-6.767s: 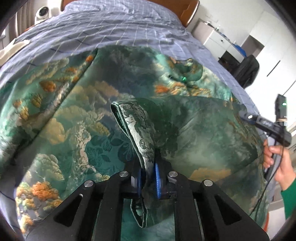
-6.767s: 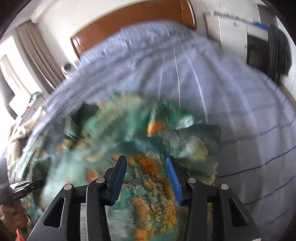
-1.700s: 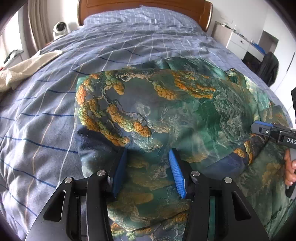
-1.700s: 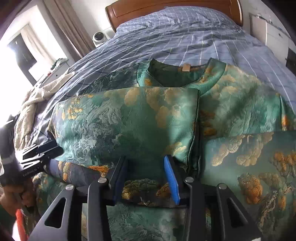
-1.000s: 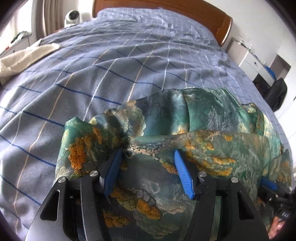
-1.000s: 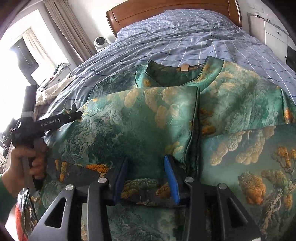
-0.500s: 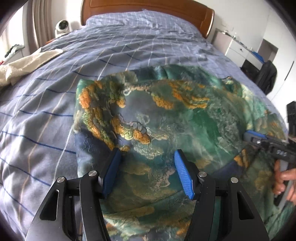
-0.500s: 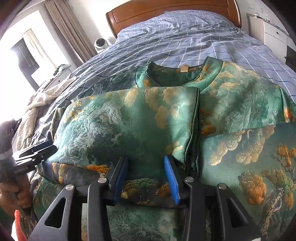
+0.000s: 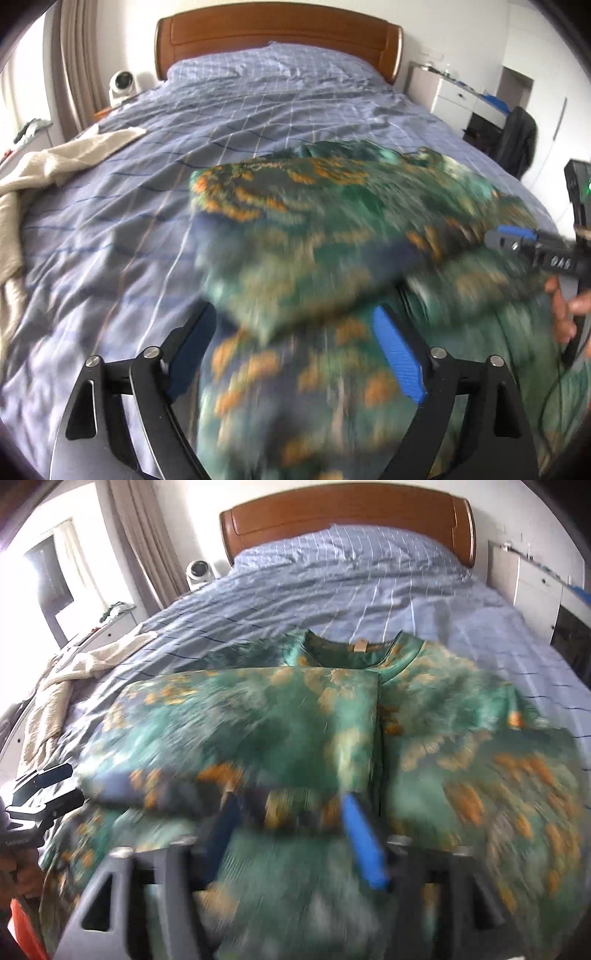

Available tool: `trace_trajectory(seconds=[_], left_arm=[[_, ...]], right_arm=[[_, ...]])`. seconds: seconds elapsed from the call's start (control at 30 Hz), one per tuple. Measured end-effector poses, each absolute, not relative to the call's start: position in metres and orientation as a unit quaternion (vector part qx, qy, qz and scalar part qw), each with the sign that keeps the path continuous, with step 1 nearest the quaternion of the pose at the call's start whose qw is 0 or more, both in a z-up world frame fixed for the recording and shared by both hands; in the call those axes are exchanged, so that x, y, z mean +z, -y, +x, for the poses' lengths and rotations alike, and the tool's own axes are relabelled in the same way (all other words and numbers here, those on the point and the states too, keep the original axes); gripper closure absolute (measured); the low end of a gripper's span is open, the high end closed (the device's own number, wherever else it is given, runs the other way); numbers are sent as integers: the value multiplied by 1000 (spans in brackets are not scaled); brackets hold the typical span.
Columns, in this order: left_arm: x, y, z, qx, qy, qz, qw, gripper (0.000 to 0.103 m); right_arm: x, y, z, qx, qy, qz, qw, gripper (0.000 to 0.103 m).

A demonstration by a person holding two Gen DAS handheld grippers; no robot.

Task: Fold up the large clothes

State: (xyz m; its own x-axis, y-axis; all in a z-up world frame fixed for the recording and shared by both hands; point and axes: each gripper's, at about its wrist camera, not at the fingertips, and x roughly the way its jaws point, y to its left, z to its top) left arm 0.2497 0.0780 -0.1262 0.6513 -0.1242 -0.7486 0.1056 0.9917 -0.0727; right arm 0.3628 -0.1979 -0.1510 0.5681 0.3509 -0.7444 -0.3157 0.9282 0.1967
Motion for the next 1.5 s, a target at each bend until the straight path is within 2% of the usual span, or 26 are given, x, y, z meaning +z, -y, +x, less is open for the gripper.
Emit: trace_trajectory(seconds=[0.2, 0.27, 0.47, 0.63, 0.8, 0.97, 1.13, 1.2, 1.23, 1.27, 1.3, 1.33, 1.37, 1.5], left_arm=[[-115, -93, 194, -57, -424, -11, 904, 11], [-113, -108, 176, -47, -427, -20, 903, 8], [-127, -141, 149, -42, -464, -54, 883, 7], [-148, -143, 135, -86, -493, -102, 860, 7], [-171, -125, 132, -134, -536, -89, 829, 7], [-183, -109, 123, -174, -551, -71, 813, 4], [-181, -107, 124, -197, -559, -113, 797, 6], [-179, -109, 124, -203, -562, -134, 790, 14], [-179, -110, 124, -200, -566, -138, 788, 25], [-179, -113, 124, -195, -572, -137, 785, 41], [-179, -113, 125, -186, -579, -131, 783, 51], [-179, -115, 125, -181, -584, -133, 780, 68], [-177, -118, 125, -181, -585, -146, 777, 80], [-152, -126, 119, -180, -563, -178, 787, 85]], right_arm=[[-142, 233, 298, 198, -454, 15, 869, 27], [-136, 252, 270, 183, -446, -4, 876, 27], [-126, 322, 203, 140, -439, 2, 888, 27], [-147, 402, 156, 102, -483, 73, 867, 27], [-166, 462, 115, 89, -520, 149, 836, 27], [-185, 459, 97, 146, -545, 173, 807, 27], [-209, 429, 104, 228, -556, 222, 768, 26], [-206, 416, 106, 252, -548, 225, 766, 27], [-205, 413, 108, 255, -546, 222, 767, 28], [-204, 409, 111, 254, -548, 216, 767, 37], [-203, 407, 112, 250, -549, 211, 769, 56], [-200, 405, 113, 244, -549, 204, 773, 68], [-197, 405, 113, 240, -547, 203, 776, 79], [-176, 402, 116, 252, -530, 213, 781, 83]])
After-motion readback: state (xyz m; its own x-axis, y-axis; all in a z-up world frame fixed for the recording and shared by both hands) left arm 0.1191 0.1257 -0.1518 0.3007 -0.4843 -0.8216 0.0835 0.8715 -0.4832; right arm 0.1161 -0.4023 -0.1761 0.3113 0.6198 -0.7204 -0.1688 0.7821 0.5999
